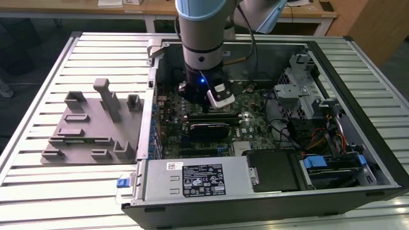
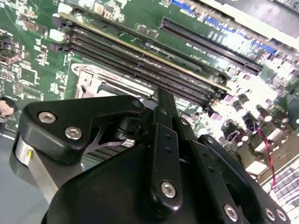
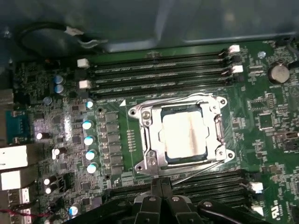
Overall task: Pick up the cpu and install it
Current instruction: 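Install the second cpu locking lever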
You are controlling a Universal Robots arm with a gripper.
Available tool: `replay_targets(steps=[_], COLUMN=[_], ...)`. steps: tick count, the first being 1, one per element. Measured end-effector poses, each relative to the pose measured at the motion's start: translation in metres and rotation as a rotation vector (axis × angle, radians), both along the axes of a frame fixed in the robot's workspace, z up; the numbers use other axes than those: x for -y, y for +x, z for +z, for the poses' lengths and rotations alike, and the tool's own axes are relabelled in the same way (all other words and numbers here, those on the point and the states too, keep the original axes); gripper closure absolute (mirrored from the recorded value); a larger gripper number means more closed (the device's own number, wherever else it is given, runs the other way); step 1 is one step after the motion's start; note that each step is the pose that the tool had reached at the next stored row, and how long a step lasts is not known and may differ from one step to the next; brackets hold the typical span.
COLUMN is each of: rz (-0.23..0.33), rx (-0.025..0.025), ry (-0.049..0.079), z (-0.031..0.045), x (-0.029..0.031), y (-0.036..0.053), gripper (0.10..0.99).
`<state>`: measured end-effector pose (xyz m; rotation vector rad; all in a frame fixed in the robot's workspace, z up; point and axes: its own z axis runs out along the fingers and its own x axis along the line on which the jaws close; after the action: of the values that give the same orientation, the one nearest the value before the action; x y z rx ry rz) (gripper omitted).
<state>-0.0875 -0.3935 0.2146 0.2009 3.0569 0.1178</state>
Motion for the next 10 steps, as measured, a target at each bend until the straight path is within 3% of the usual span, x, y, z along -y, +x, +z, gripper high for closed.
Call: replay_targets(steps=[6,10], rz=[0.015,0.025], rx=[0.0000,0.0001], ry=[0.015,0.042], z=[-0.0040,-0.0064], x=[0.0059,0.0081], y=[-0.0049,-0.0080], gripper=[0.980,0.980])
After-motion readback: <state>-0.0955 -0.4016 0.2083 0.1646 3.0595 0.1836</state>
